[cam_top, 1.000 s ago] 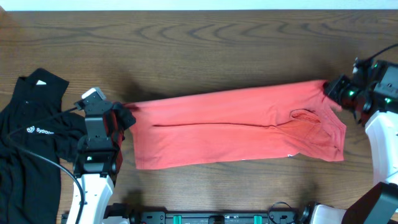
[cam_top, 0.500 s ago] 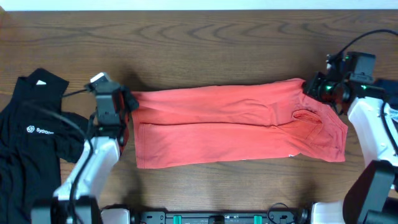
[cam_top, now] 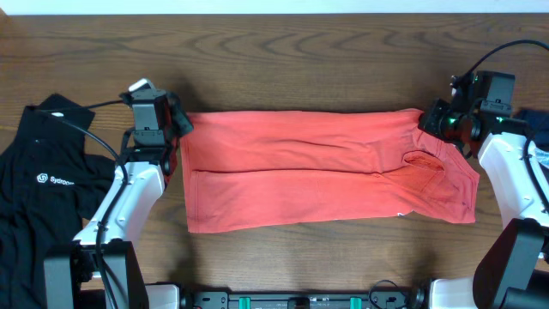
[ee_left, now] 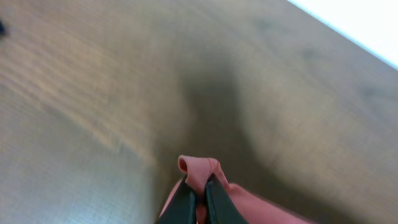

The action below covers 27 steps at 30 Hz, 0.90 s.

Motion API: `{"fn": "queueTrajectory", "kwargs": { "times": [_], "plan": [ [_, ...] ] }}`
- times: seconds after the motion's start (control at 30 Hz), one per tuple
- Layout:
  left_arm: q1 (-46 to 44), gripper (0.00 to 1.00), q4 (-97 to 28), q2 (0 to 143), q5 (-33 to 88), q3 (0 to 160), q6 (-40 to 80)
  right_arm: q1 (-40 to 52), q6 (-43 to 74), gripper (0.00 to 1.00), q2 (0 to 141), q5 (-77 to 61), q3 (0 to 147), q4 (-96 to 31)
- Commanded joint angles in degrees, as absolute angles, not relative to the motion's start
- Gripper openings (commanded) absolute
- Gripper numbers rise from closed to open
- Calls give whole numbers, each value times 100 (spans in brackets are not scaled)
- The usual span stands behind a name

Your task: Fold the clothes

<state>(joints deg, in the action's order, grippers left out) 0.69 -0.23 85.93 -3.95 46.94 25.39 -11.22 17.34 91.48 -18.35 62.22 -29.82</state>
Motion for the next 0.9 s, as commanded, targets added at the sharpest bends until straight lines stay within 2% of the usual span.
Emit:
{"fn": "queueTrajectory", "kwargs": {
  "times": [0.0,0.37,0.87],
  "plan": [
    [86,6,-375,8606,-185,4742,2449,-1184,1599,1,9144,-1737,6316,-3009],
    [-3,6,-1238,8604,-148,4711,2445,-1194,1313,1,9120,-1498,6318,-3277],
    [-384,6,-1846,8064,-659,4617,2696,-1194,1474,2,8095,-1135,5911,-3739]
  ]
}}
